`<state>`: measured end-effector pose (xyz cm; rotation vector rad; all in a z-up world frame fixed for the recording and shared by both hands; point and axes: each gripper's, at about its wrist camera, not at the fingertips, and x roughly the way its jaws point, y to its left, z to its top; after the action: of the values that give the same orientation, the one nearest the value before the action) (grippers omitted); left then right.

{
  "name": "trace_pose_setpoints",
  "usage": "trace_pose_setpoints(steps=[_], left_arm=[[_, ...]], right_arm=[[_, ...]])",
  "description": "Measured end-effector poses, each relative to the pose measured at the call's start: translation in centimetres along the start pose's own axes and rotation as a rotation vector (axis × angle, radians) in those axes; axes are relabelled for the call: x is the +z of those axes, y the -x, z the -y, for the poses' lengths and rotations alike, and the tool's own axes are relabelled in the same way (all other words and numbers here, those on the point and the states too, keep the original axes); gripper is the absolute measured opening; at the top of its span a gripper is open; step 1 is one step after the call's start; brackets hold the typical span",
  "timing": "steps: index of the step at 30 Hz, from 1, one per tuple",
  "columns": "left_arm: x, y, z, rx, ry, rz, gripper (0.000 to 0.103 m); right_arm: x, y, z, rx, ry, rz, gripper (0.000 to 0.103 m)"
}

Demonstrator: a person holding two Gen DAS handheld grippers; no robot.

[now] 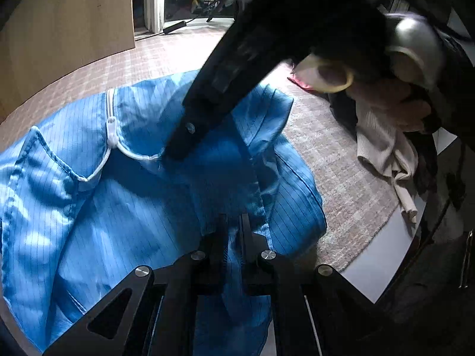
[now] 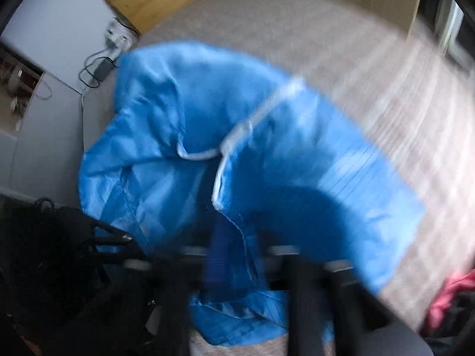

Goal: Fold clothes
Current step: 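Open both grippers and release the coat on the bed, then grasp the coat hem with the left gripper while the right gripper grasps the hem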

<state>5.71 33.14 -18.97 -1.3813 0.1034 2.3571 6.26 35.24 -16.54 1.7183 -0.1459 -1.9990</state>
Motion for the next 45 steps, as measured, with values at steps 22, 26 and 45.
trace_pose_setpoints(steps=[22, 26, 45], left_arm=[[-3.0, 12.8, -7.3, 0.198, 0.351, -0.063, 0.031], [-3.1, 12.5, -9.3, 0.188, 0.48, -0.145, 0.036], [-5.7, 7.1, -14.4, -0.034, 0.58, -0.266, 0.001]], right_arm=[[-9.2, 11.6, -0.1, 0.006, -0.308, 0.381, 0.036], [-11.5, 6.5, -1.3, 0.09, -0.464, 0.249, 0.036], [-13.9, -2.7, -0.5, 0.417, -0.749, 0.199, 0.005]])
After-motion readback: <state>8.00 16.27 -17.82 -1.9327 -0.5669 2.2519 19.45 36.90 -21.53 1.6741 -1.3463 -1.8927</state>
